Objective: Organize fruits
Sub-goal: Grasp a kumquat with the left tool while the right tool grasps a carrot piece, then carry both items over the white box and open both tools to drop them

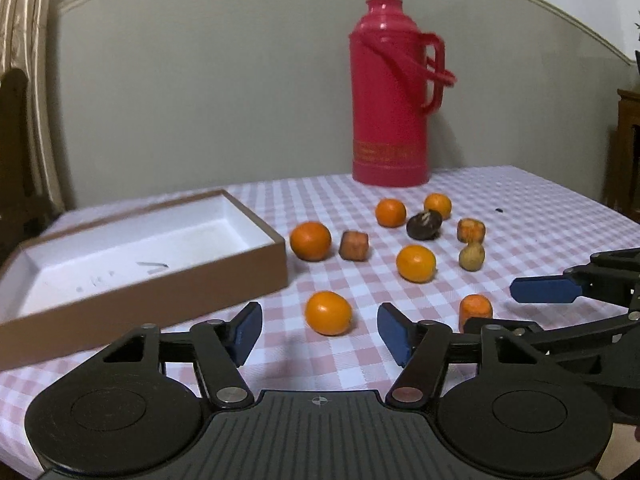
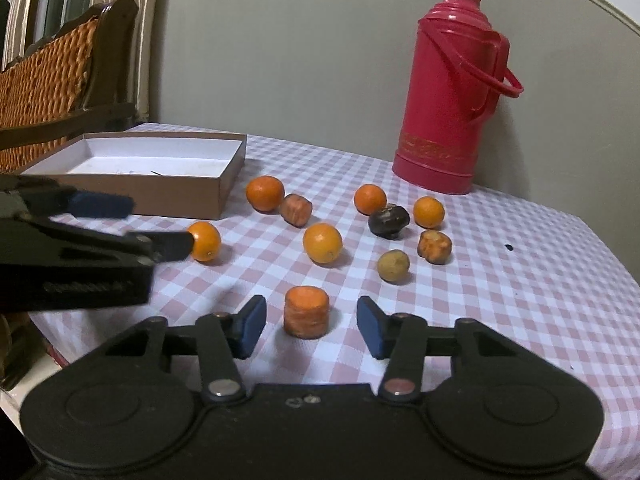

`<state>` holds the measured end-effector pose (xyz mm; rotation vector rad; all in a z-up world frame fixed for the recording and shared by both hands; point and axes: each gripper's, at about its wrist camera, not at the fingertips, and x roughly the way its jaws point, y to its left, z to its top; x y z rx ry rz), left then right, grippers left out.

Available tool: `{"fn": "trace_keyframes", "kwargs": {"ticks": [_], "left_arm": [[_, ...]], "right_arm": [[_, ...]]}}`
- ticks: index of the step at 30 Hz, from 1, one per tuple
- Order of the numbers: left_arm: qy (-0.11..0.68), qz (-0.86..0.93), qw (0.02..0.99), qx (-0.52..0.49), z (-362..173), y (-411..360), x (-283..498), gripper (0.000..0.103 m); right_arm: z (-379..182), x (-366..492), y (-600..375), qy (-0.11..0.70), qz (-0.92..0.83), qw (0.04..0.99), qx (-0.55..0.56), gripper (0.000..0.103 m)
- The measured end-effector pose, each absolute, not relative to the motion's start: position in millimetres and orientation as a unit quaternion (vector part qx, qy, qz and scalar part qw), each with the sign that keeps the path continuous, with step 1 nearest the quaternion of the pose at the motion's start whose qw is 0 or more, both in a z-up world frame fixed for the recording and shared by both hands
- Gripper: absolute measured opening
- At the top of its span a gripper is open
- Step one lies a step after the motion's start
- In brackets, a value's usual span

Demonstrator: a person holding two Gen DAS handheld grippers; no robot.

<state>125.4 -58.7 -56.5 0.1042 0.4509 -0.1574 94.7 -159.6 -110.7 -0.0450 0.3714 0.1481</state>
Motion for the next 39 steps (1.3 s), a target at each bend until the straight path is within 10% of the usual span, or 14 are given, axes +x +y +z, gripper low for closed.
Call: {"fn": "trace_keyframes", "kwargs": {"ticks": [12, 16, 39], "left_arm": [[0.264, -0.063, 0.962, 0.040, -76, -71, 165, 0.064], [0.260, -0.063, 0.962, 0.051, -77, -78, 167, 0.033], [0.192, -0.028, 0.980, 0.034, -31, -20, 111, 0.033]], "right_arm": [[-119, 126, -167, 0.199, 0.063, 0.978, -0.021, 0.020], [-119, 140, -174, 0.201, 0.055, 0.978, -0.001, 0.020], [-76, 106, -139, 0.137, 0.099, 0.986, 0.005, 0.019]]}}
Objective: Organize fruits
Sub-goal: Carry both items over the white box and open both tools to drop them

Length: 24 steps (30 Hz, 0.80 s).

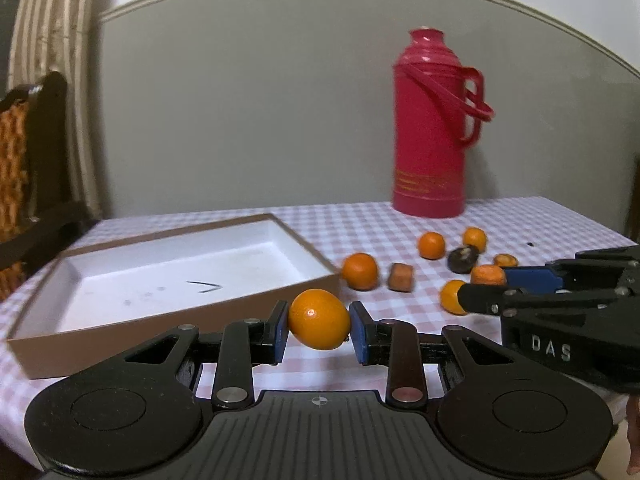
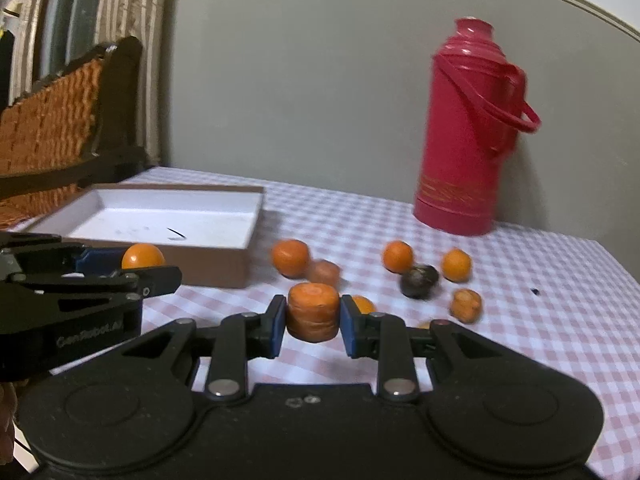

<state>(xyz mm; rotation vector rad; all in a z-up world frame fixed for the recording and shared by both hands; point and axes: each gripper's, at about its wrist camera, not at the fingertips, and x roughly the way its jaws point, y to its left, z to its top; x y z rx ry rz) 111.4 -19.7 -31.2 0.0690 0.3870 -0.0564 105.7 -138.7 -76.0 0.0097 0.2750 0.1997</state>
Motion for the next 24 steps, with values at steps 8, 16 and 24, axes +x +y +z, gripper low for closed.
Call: {"fn": "trace_keyframes", "kwargs": {"ticks": [8, 16, 24], "left_arm": [[0.178, 0.031, 0.983, 0.017, -24, 33, 98, 0.033], [0.160, 0.098, 0.982, -0.002, -19, 87, 100, 0.033], [0.150, 0.142, 0.978, -0.028, -16, 129, 125, 0.033]], "right_arm": [[-59, 108, -98, 0.107, 0.154, 0.982, -0.003, 0.019], [-43, 127, -55, 0.086, 0.199, 0.976, -0.019, 0.020], [-31, 171, -36, 0.081, 0.208, 0.975, -0.021, 0.020]]}}
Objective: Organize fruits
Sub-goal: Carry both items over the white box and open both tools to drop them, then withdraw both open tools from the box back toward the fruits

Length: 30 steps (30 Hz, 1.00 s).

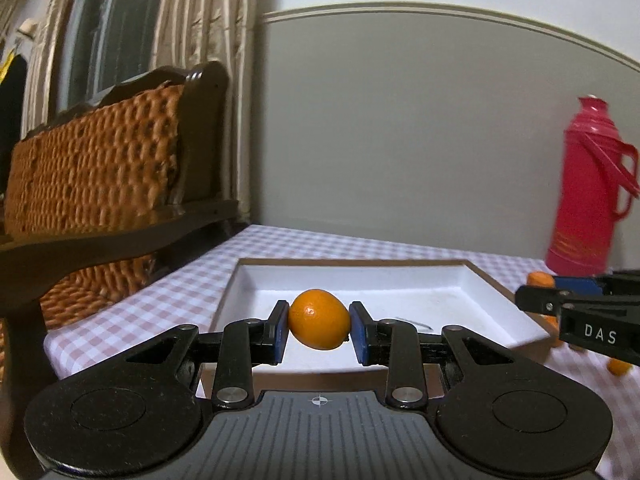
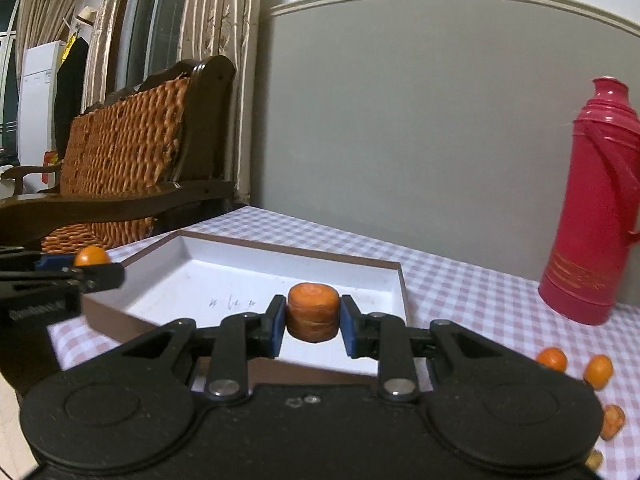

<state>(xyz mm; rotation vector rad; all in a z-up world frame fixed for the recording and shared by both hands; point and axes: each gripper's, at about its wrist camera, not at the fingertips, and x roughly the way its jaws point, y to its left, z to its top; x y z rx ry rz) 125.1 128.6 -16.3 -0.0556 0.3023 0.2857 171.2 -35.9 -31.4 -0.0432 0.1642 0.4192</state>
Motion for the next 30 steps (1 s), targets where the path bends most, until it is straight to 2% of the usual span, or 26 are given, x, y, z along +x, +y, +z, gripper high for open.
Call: {"fn": "trace_keyframes", "kwargs": {"ticks": [19, 20, 21, 22, 23, 24, 30], "left_arm": [[0.174, 0.187, 0.966, -0.038, -23, 169, 196, 0.033], [0.180, 0.194, 0.964, -0.036, -25, 169, 197, 0.034], [0.179, 0.206, 0.962, -0.033, -26, 170, 197, 0.041], [0.167, 0.219, 0.961, -0.032, -27, 170, 193, 0.079], [0.152, 0.227, 0.961, -0.033, -27, 170, 189, 0.101], [0.140, 0.233, 0.962, -0.034, -25, 170, 186, 0.101], [0.136, 0.230, 0.963, -0.033, -23, 169, 184, 0.101]], "right_arm": [[-22, 271, -28, 0.131, 0.220, 0.967, -0.006, 0.020], [-22, 276, -25, 0.138, 0.218, 0.966, -0.011, 0.034], [-22, 278, -25, 0.136, 0.200, 0.970, -0.018, 0.071], [-24, 274, -28, 0.116, 0.175, 0.978, -0.017, 0.090], [-25, 270, -32, 0.096, 0.169, 0.981, -0.010, 0.096], [-24, 268, -36, 0.093, 0.178, 0.980, -0.006, 0.093], [-28, 258, -40, 0.095, 0.173, 0.980, -0.005, 0.094]]}}
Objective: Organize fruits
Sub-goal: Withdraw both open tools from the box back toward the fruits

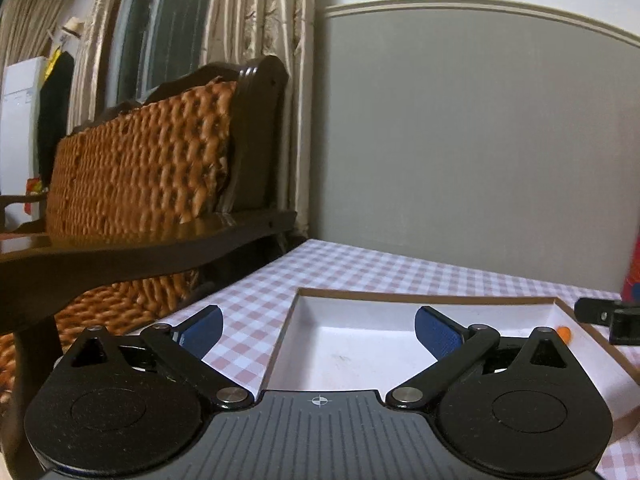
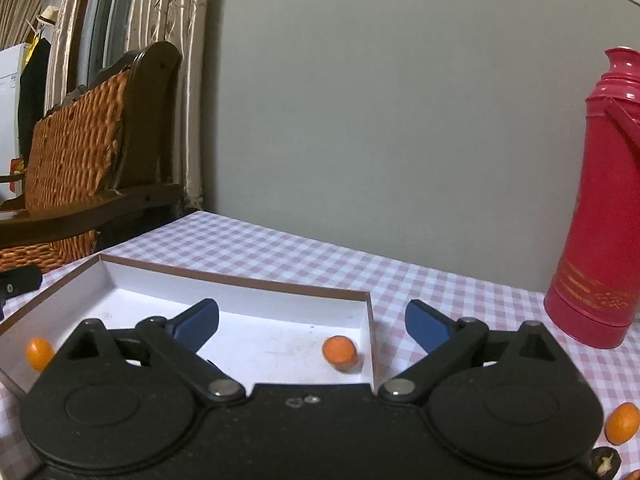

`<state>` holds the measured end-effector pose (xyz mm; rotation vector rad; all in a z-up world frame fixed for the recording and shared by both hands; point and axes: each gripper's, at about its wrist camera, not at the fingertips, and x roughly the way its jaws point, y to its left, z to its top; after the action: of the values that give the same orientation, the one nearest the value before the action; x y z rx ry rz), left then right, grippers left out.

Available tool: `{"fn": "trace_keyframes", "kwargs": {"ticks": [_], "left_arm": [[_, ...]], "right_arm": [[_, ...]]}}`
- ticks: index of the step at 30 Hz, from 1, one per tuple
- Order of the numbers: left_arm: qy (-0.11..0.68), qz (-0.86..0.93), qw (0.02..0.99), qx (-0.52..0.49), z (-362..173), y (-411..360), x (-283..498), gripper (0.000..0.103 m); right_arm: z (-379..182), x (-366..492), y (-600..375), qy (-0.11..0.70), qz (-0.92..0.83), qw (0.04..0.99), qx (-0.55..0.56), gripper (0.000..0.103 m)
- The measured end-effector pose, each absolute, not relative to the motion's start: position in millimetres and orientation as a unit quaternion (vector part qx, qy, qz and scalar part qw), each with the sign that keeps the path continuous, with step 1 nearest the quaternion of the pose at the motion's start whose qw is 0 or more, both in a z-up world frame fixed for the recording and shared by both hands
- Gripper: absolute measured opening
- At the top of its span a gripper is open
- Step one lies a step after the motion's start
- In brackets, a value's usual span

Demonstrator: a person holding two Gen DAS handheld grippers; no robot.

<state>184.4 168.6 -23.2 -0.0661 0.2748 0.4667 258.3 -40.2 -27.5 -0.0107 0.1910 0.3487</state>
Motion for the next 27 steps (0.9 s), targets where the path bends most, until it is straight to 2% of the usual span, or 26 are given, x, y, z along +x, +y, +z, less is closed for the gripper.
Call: {"fn": "trace_keyframes", "kwargs": {"ticks": [10, 20, 25, 27], "left_arm": [[0.142, 0.225, 0.964, -0.016, -24, 165, 178, 0.103], [0.129, 0.207, 0.970, 0.004, -15, 148, 150, 0.103], [0.114, 0.196, 0.973, 0.032, -15, 127, 126, 0.103], [0.115, 0.190, 0.975, 0.028, -14, 122, 118, 0.103]], "right_arm": [[-26, 260, -34, 0.094, 0.173, 0.980, -0.013, 0.097], [-23, 223, -57, 0.034, 0.145, 0.989, 0.008, 0.097], [-32, 208, -74, 0.084, 0.173, 0.981, 0.022, 0.097], [-34, 196, -81, 0.080, 0.184, 0.979, 0.028, 0.097]]}}
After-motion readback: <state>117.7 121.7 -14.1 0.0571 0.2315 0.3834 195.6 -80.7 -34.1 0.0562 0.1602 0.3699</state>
